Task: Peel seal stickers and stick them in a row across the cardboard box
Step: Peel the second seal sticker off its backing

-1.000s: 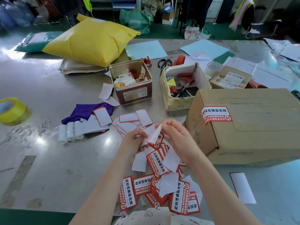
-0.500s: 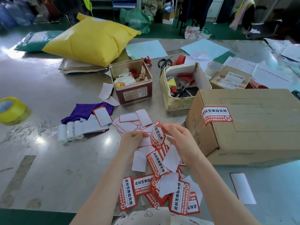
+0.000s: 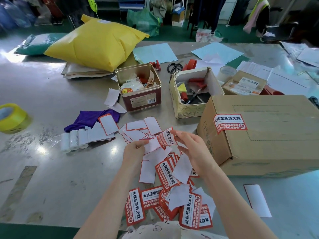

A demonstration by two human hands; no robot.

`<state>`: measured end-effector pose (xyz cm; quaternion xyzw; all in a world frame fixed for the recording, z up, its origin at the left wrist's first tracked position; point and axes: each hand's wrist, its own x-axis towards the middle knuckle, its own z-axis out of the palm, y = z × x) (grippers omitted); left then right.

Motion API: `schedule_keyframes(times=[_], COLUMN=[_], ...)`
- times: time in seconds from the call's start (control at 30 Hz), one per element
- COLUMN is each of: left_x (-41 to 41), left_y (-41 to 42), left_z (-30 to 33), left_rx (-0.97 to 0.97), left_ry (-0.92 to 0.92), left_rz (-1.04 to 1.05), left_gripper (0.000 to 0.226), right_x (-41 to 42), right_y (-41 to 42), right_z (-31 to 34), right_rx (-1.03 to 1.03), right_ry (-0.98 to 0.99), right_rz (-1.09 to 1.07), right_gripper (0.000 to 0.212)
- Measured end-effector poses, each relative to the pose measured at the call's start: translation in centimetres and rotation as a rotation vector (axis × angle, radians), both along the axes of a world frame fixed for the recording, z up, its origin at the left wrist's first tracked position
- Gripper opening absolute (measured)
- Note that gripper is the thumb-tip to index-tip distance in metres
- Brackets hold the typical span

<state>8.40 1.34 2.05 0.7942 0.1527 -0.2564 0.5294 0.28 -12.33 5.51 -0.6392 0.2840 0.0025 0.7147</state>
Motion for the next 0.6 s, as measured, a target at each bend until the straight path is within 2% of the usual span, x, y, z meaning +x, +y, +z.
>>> schedule_keyframes(times=[0.17,0.37,0.6], left_x=[0.12,-0.11,-0.29], left_y=[0.48,0.75,0.98], left_z=[-0.09,-0.55,-0.49], left_rx=[0.052,0.117,0.108], left_ry=[-0.006,0.098,0.200], left_rz=[-0.034,-0.104,-0.134], left_gripper=[0.044,0.045,0.048], right_x=[0.01,0.04,0.26], right_y=[-0.22,-0.31,-0.11], right_z=[-0.01,0.05,-0.16], right_rx=[0.016,0.018,-0.016], right_ry=[-0.013,-0.016,0.018], right_rz=[-0.019,0.023,0.048], right_gripper=[0.024,0.025,0.025])
